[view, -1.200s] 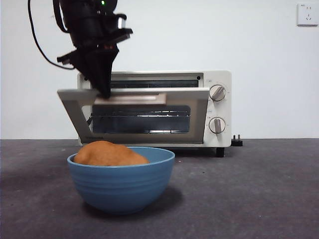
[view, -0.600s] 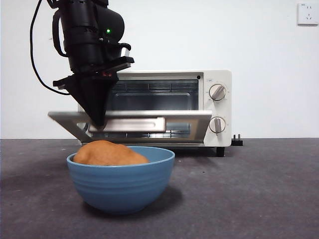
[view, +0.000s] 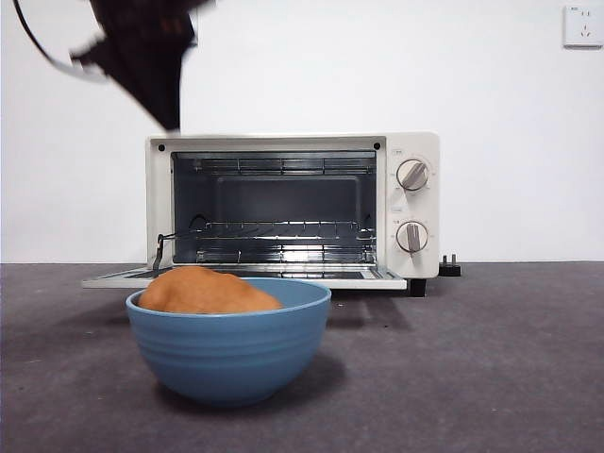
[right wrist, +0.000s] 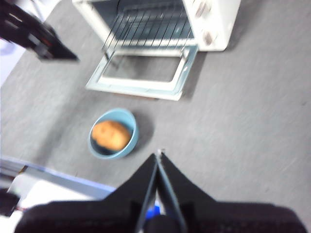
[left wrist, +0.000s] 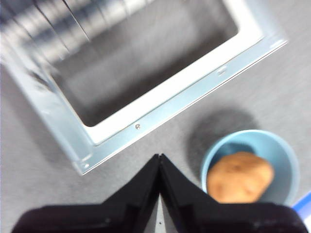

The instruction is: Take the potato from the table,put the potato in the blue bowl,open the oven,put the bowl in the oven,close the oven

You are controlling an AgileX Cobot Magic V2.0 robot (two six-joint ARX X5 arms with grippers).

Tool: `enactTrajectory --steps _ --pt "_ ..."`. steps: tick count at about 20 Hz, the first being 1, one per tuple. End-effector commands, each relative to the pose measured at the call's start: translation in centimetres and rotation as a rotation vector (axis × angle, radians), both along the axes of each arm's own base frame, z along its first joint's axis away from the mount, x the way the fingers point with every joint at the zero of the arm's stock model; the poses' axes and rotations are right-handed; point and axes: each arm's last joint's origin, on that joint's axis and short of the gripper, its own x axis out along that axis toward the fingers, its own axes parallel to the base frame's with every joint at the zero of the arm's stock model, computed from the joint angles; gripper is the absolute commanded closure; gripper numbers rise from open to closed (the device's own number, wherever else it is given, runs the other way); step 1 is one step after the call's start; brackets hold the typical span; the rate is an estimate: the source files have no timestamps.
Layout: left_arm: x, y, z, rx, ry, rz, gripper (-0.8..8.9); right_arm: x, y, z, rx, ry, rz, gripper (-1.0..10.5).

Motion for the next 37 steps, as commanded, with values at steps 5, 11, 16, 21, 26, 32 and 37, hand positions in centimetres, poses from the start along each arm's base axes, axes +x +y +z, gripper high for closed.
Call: enactTrajectory --steps 5,11,16,21,26,32,37 --pt "-8.4 4.0 8.2 -0.127 -0.258 0.009 8.19 3.7 5.6 -4.8 -0.092 0.257 0.061 9.4" --pt "-16.4 7.9 11.3 -0.194 -0.381 0.02 8.2 8.3 11.8 -8.7 -0.14 0.366 0.061 7.5" --pt "-19.8 9.5 9.5 -0.218 -0.38 0.06 8.19 11.6 16.2 -11.9 -0.182 0.447 0.1 7.5" --pt "-20.8 10.2 5.0 -0.127 -0.309 0.123 8.2 15.3 17.5 -15.3 -0.223 0.537 0.046 7.5" --pt "-21.0 10.3 4.3 -0.122 -0.294 0.126 8.2 18.4 17.8 -17.5 -0.135 0.615 0.076 7.5" --pt "-20.7 10.2 4.5 -0.133 -0.317 0.123 8.2 19.4 18.7 -19.1 -0.089 0.674 0.078 7.5" --pt "-20.7 10.2 4.5 -0.131 -0.318 0.12 8.2 19.2 19.4 -19.8 -0.087 0.708 0.098 7.5"
